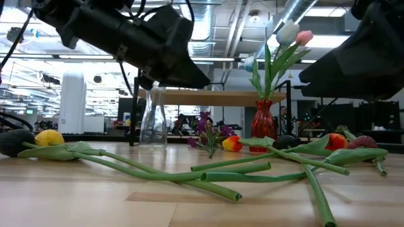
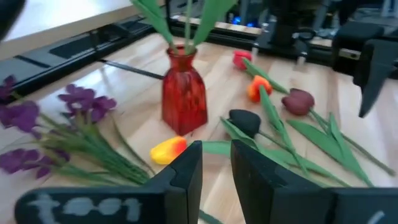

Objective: Pick and place flowers into a vace then onto a shelf
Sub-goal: Put the purple flowers into the red flower vase

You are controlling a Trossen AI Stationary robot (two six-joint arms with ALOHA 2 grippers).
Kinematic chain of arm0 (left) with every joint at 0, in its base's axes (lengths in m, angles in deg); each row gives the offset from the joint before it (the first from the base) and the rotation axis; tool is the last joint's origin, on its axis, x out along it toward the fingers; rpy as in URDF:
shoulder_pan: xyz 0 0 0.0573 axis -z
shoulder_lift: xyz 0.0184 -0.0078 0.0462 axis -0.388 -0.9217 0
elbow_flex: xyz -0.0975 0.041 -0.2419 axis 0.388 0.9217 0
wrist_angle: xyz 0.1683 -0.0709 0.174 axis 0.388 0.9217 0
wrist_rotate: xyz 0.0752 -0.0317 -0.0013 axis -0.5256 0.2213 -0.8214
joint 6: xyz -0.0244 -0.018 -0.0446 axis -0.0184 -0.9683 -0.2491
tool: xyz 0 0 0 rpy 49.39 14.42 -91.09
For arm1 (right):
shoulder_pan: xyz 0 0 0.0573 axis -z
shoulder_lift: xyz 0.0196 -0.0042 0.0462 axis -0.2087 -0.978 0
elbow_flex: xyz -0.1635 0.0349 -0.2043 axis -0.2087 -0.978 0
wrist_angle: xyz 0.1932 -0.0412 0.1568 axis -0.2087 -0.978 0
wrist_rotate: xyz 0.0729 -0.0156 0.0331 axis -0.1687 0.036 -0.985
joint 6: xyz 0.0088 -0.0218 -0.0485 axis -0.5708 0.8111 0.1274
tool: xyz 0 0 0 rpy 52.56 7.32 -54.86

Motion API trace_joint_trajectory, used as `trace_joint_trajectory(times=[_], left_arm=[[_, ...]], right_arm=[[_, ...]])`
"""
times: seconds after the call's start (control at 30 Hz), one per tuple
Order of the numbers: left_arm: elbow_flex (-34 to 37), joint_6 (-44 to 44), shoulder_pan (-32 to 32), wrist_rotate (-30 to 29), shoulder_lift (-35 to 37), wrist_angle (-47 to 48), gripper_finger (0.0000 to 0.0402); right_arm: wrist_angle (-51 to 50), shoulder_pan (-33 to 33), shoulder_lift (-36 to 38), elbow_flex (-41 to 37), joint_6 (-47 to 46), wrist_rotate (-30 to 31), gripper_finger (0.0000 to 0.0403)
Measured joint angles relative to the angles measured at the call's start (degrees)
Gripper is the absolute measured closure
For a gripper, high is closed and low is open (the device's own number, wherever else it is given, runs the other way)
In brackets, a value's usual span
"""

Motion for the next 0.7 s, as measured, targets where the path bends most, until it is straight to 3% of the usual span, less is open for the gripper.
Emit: trace_joint_trajectory(times=[0.33,0.57,0.7], left_arm=[[0.0,-6.9,5.4,-8.6,-1.9,1.8,0.0294],[-4.5,-13.2,7.4,-10.9,-10.5,1.6,0.0232],[-9.0,-15.0,8.3,-15.6,-16.1,2.0,0.0213]], right_arm=[[-1.3,0.1,0.0,0.0,-0.4,-0.3,0.0159],[-0.7,0.1,0.0,0.0,-0.9,0.0,0.0159],[-0.7,0.1,0.0,0.0,-0.7,-0.1,0.0159]])
